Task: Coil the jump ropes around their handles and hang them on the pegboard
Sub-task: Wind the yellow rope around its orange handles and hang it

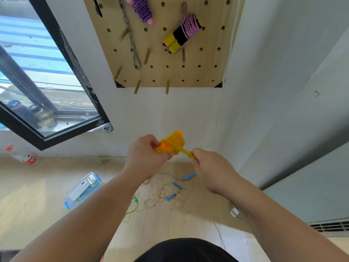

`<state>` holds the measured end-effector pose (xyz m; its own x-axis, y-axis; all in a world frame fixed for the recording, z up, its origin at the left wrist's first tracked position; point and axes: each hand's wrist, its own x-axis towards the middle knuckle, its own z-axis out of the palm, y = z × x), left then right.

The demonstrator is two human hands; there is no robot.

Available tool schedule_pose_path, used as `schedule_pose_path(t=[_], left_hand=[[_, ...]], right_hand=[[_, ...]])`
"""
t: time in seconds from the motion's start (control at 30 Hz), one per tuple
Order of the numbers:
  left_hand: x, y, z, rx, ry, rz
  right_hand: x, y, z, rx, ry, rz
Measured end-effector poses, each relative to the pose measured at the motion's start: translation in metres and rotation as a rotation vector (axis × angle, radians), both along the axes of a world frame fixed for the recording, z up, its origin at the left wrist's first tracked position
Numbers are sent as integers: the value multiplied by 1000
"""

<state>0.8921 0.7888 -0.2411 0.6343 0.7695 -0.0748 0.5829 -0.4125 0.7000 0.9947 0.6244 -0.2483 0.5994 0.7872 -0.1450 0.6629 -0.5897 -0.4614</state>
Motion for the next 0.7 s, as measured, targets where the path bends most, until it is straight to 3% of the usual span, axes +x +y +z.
schedule_pose_path(t=[0.13, 0.27, 0.33, 0.47, 0.53, 0.63, 0.7], left_hand=[[-2, 9, -5, 223, 119, -147], [0, 11, -11, 209, 165, -189], [5, 13, -8, 31, 116, -111], [4, 15, 4, -503, -49, 57], [1, 14, 8, -671, -111, 83], [-3, 11, 13, -842, -216, 83], [-7, 7, 17, -942, -286, 65]], right_hand=[[5, -4, 7, 80, -104, -47], [7, -7, 6, 282, -394, 23], [1, -8, 1, 320, -504, 113], [-2, -14, -16, 407, -552, 216], [1, -17, -21, 474, -580, 232], [4, -21, -24, 566, -469, 183], [3, -21, -20, 631, -203, 94]])
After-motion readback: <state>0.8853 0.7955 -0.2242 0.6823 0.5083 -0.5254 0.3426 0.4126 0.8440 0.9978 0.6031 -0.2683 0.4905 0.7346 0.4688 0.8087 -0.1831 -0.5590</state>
